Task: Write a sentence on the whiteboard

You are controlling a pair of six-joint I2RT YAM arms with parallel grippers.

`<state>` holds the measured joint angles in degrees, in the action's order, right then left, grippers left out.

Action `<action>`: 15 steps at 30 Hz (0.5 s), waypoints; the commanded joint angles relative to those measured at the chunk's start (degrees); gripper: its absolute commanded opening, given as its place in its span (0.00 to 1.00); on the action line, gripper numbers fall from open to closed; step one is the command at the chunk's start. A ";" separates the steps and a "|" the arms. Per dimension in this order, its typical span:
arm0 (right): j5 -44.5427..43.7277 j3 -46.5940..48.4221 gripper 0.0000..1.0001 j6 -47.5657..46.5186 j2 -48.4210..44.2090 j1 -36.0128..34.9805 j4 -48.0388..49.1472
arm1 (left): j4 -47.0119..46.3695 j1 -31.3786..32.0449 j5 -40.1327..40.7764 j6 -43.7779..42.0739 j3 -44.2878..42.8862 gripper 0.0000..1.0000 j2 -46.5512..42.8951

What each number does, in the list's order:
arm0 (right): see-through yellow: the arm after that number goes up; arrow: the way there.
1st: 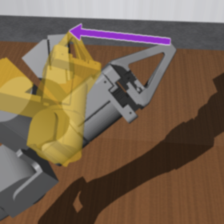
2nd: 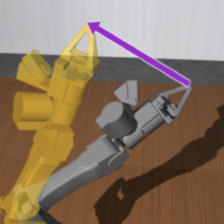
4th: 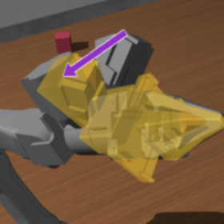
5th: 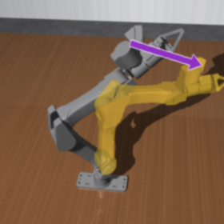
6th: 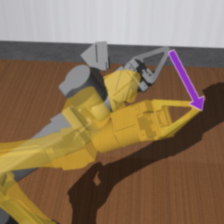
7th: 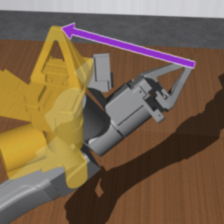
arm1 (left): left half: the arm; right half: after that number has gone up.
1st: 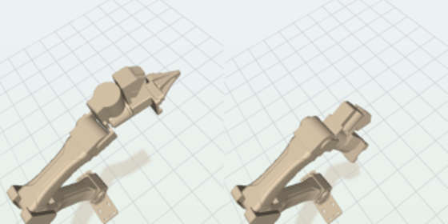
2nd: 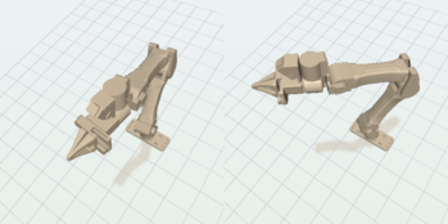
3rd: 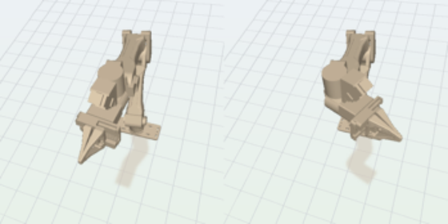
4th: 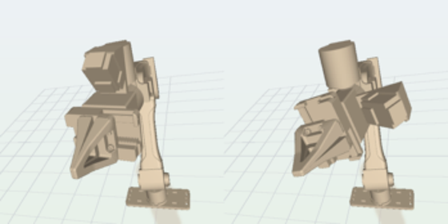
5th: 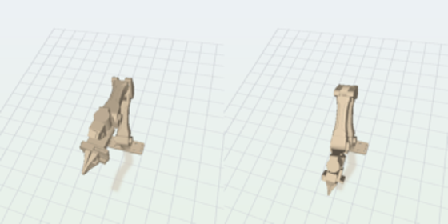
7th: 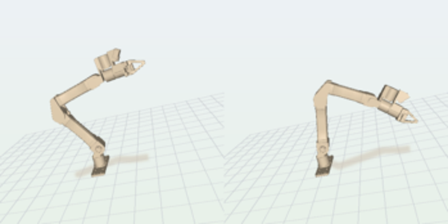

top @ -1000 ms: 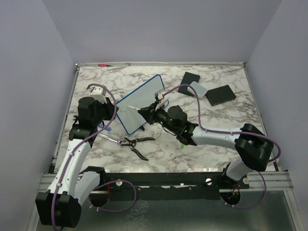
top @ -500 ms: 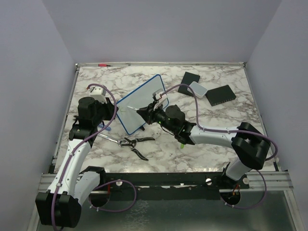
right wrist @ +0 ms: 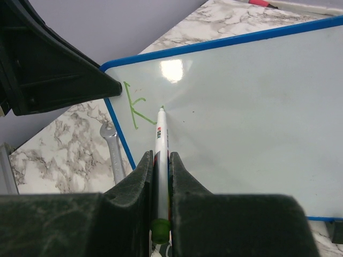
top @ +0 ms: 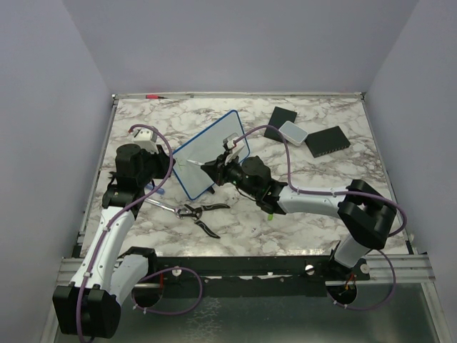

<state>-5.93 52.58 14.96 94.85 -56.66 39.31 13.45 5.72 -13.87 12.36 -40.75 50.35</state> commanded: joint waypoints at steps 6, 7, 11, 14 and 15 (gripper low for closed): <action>-0.48 -0.64 0.01 1.40 1.06 -0.03 -1.08 | 1.13 0.08 1.87 -0.97 -0.17 0.14 -0.84; -0.48 -0.90 0.01 1.57 1.00 -0.03 -1.08 | 1.10 0.05 1.90 -0.94 -0.19 0.14 -0.86; -0.58 -1.46 0.01 1.84 0.86 -0.11 -1.15 | 1.13 0.08 1.90 -1.02 -0.16 0.14 -0.87; -0.65 -1.57 0.01 1.87 0.86 -0.11 -1.41 | 1.14 0.10 1.95 -0.94 -0.12 0.14 -0.84; -0.66 -1.61 0.01 1.88 0.82 -0.11 -1.50 | 1.14 0.10 1.92 -0.96 -0.16 0.14 -0.86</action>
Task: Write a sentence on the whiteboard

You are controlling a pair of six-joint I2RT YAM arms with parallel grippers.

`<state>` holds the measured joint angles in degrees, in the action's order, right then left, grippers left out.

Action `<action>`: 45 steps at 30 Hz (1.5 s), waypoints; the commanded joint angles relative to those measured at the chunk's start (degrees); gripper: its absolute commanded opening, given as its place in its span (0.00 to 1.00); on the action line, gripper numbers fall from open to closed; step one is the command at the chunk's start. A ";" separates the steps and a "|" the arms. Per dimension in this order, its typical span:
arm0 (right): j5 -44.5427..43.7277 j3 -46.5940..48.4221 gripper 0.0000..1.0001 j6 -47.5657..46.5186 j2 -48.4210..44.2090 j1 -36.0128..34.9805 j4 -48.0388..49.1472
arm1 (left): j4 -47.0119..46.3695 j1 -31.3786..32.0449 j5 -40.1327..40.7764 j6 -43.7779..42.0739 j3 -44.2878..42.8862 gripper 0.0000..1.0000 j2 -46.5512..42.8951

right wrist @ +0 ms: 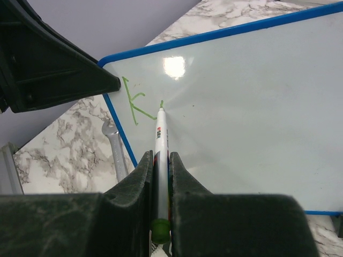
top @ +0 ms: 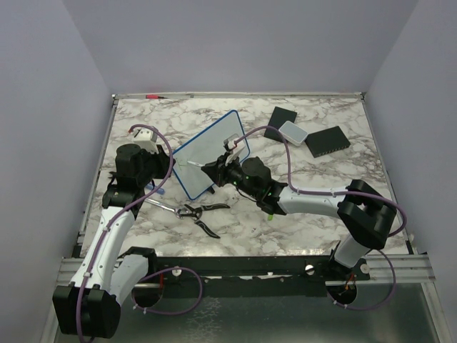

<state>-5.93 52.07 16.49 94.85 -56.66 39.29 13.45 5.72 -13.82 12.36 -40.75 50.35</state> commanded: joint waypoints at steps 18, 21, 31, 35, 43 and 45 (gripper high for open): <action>-0.19 -2.17 0.01 0.78 -1.76 -0.20 -1.24 | 1.13 0.12 1.96 -0.95 -0.18 0.14 -0.78; -0.04 -2.26 0.01 0.46 -3.66 -0.28 -1.15 | 1.12 0.12 1.97 -0.96 -0.19 0.14 -0.76; -0.82 -0.49 0.01 -1.89 -3.38 -0.46 0.31 | 1.13 0.18 2.03 -0.98 -0.13 0.14 -0.62; -0.82 0.02 0.01 -1.69 -2.13 -0.46 2.06 | 1.09 0.32 2.01 -0.98 -0.16 0.14 -0.68; -0.92 0.78 0.01 -1.52 -0.48 -0.47 3.73 | 1.13 0.50 1.98 -1.01 -0.19 0.14 -0.76; -0.98 0.90 0.01 -1.48 -0.22 -0.46 3.86 | 1.14 0.46 2.01 -0.99 -0.17 0.14 -0.77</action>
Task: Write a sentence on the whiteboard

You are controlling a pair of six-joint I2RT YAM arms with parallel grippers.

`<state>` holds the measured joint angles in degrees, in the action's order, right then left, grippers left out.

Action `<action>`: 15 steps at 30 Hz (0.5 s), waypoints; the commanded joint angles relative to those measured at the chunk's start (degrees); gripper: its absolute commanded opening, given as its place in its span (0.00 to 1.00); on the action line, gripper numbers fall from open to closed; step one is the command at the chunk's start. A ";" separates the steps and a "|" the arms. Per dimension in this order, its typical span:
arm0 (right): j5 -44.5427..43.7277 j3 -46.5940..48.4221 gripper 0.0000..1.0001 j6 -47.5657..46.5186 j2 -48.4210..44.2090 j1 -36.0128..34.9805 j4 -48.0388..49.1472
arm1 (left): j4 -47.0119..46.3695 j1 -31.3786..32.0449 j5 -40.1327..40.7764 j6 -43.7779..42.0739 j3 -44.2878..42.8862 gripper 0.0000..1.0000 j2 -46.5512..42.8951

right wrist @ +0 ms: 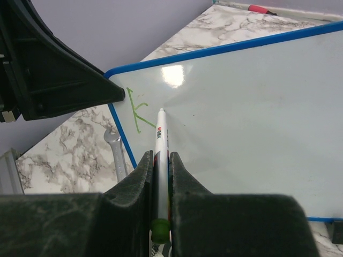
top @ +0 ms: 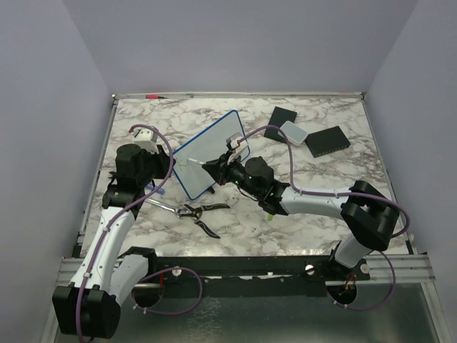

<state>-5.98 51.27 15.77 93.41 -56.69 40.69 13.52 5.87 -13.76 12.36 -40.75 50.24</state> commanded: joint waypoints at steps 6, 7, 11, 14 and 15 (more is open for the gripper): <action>-1.21 2.09 0.01 -0.98 1.78 -0.46 2.47 | 1.15 0.35 1.95 -0.96 -0.08 0.14 -0.67; -1.24 2.22 0.01 -0.96 1.86 -0.45 2.39 | 1.11 0.37 1.91 -0.99 -0.06 0.14 -0.67; -1.56 2.42 0.01 -1.22 2.46 -0.44 2.49 | 1.15 0.46 1.96 -0.98 -0.12 0.14 -0.75; -1.88 2.44 0.01 -1.26 2.66 -0.44 2.82 | 1.11 0.39 1.90 -0.99 -0.11 0.14 -0.73; -1.93 2.43 0.01 -1.27 2.67 -0.44 2.91 | 1.15 0.41 1.93 -1.01 -0.06 0.14 -0.75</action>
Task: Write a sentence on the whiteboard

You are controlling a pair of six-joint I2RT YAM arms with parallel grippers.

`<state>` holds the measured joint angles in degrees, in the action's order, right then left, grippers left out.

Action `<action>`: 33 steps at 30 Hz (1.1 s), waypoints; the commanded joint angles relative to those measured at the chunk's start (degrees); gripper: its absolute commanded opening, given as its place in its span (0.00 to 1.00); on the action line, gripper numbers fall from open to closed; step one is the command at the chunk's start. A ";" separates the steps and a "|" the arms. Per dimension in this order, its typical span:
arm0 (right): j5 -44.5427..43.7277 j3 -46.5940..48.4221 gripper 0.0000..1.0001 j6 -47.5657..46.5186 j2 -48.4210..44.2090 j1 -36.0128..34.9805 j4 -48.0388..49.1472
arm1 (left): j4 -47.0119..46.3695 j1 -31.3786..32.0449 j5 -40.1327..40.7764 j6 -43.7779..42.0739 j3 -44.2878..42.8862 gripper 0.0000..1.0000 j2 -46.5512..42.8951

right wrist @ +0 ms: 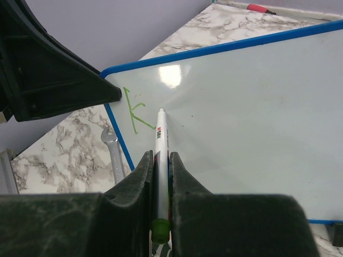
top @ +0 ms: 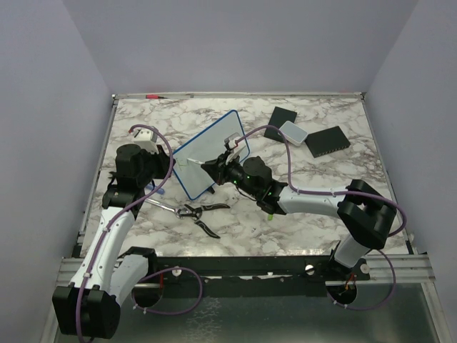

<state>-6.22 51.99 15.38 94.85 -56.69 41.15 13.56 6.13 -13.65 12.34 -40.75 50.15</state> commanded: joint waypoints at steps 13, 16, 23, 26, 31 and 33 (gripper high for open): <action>-2.47 1.72 0.01 -0.89 1.87 -0.44 2.46 | 1.19 0.18 1.83 -0.99 -0.04 0.14 -0.67; -2.23 0.98 0.01 -0.87 0.94 -0.44 2.50 | 1.20 0.20 1.95 -0.99 -0.09 0.14 -0.76; -1.68 -2.75 0.01 -0.63 -3.77 -0.53 2.57 | 1.20 0.14 2.14 -0.96 -0.06 0.14 -0.76; -2.39 -3.42 0.01 -0.56 -4.08 -0.53 2.27 | 1.29 0.17 2.18 -1.00 -0.12 0.14 -0.75; -3.01 -2.95 0.01 -0.87 -2.75 -0.53 2.46 | 1.29 0.19 2.18 -0.95 -0.06 0.14 -0.76; -2.92 -2.51 0.01 -1.00 -2.28 -0.57 2.52 | 1.29 0.16 2.20 -0.93 -0.08 0.14 -0.76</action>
<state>-7.35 49.45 15.33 92.16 -56.69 42.37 13.67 6.13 -13.54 12.34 -40.75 50.02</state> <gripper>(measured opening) 0.105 0.188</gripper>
